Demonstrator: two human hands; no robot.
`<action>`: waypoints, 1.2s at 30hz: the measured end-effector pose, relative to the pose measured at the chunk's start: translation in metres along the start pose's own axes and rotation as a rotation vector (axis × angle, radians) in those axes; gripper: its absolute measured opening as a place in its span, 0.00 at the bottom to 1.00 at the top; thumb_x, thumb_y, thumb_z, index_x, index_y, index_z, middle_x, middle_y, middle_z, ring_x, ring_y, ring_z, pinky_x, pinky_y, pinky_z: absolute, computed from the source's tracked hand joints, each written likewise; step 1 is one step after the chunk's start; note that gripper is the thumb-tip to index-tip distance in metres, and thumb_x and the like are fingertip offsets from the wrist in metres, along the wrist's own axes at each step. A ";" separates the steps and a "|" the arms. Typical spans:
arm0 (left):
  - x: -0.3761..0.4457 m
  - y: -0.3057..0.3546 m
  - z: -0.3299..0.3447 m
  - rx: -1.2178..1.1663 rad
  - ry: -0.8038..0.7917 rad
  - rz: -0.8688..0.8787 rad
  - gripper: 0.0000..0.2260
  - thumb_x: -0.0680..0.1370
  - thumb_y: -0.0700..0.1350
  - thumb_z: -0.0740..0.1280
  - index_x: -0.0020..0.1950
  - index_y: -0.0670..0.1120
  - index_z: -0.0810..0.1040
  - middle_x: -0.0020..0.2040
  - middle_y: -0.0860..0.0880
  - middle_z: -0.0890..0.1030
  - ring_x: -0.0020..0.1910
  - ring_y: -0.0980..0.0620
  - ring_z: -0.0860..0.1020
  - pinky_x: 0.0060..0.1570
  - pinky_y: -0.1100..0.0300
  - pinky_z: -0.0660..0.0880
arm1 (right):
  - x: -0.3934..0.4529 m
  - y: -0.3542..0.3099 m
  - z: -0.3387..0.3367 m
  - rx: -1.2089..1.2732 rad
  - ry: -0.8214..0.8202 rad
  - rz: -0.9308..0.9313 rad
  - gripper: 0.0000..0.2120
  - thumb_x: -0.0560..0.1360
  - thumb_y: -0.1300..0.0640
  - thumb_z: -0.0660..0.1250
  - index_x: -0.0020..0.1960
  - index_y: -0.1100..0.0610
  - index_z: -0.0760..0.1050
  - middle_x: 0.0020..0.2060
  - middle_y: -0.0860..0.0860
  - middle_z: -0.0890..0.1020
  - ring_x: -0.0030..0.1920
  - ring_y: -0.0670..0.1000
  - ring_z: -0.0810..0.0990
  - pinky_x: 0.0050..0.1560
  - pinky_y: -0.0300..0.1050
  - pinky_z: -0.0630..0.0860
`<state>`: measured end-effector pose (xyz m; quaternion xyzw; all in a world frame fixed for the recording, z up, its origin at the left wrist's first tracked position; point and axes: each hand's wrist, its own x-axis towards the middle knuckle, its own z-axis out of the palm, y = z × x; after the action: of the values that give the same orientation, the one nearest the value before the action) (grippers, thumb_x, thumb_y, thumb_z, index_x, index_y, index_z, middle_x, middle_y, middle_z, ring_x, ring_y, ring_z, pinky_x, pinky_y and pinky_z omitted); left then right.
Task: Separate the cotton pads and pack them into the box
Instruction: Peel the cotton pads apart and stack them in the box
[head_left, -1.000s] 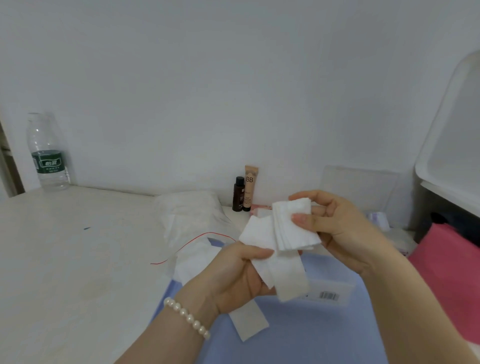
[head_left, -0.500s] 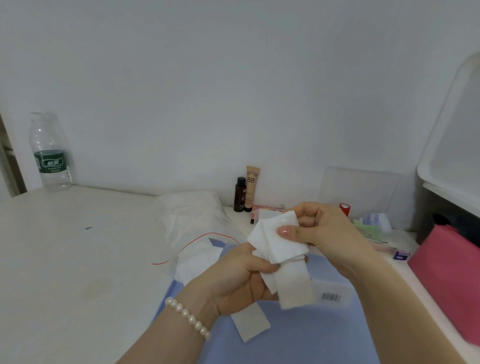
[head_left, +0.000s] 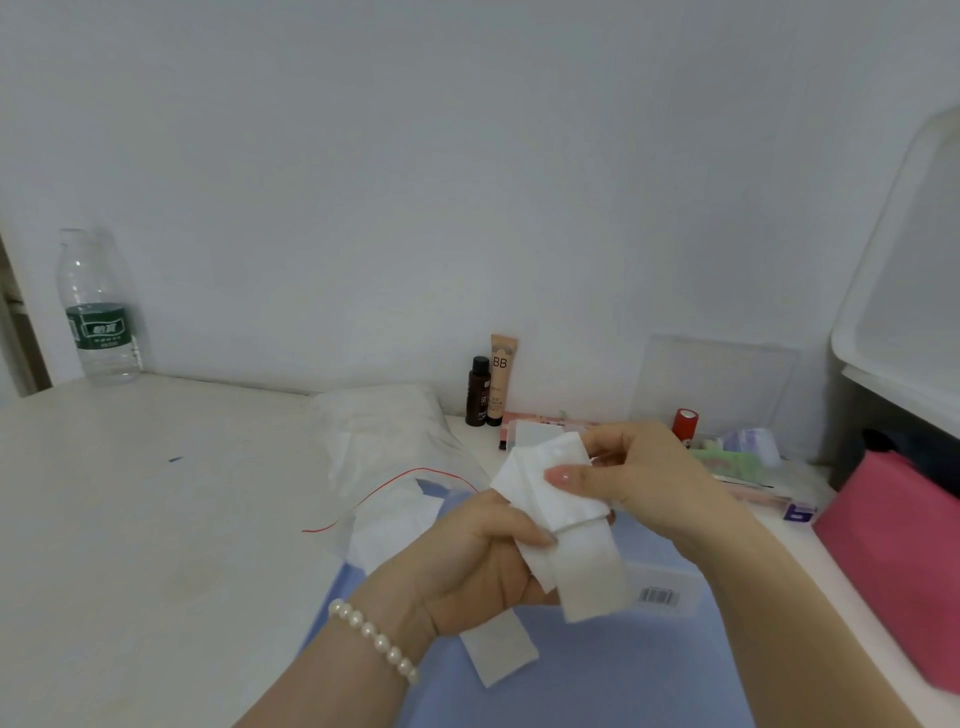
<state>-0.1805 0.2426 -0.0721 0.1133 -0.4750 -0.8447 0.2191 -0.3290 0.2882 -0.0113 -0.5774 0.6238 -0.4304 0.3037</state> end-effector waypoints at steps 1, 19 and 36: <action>0.000 0.001 0.000 -0.069 -0.016 -0.001 0.26 0.67 0.38 0.65 0.66 0.47 0.73 0.65 0.40 0.75 0.63 0.38 0.73 0.54 0.42 0.74 | 0.001 0.000 0.001 0.026 0.045 -0.005 0.06 0.66 0.61 0.75 0.41 0.53 0.81 0.37 0.50 0.84 0.35 0.45 0.81 0.34 0.39 0.78; 0.001 -0.002 -0.001 0.040 0.227 -0.095 0.16 0.79 0.48 0.58 0.64 0.49 0.74 0.58 0.46 0.81 0.50 0.49 0.82 0.46 0.52 0.77 | 0.005 0.008 -0.022 0.547 -0.066 0.067 0.19 0.59 0.61 0.70 0.50 0.65 0.79 0.42 0.58 0.84 0.40 0.54 0.83 0.40 0.48 0.81; 0.002 0.005 0.002 -0.004 0.159 -0.153 0.33 0.74 0.69 0.45 0.60 0.52 0.79 0.59 0.44 0.81 0.56 0.46 0.79 0.51 0.51 0.74 | 0.002 0.003 -0.003 0.105 -0.044 0.133 0.11 0.63 0.65 0.76 0.44 0.64 0.80 0.38 0.58 0.83 0.31 0.51 0.83 0.27 0.43 0.78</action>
<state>-0.1818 0.2408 -0.0671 0.2155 -0.4444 -0.8483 0.1911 -0.3335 0.2867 -0.0122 -0.5270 0.6306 -0.4287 0.3753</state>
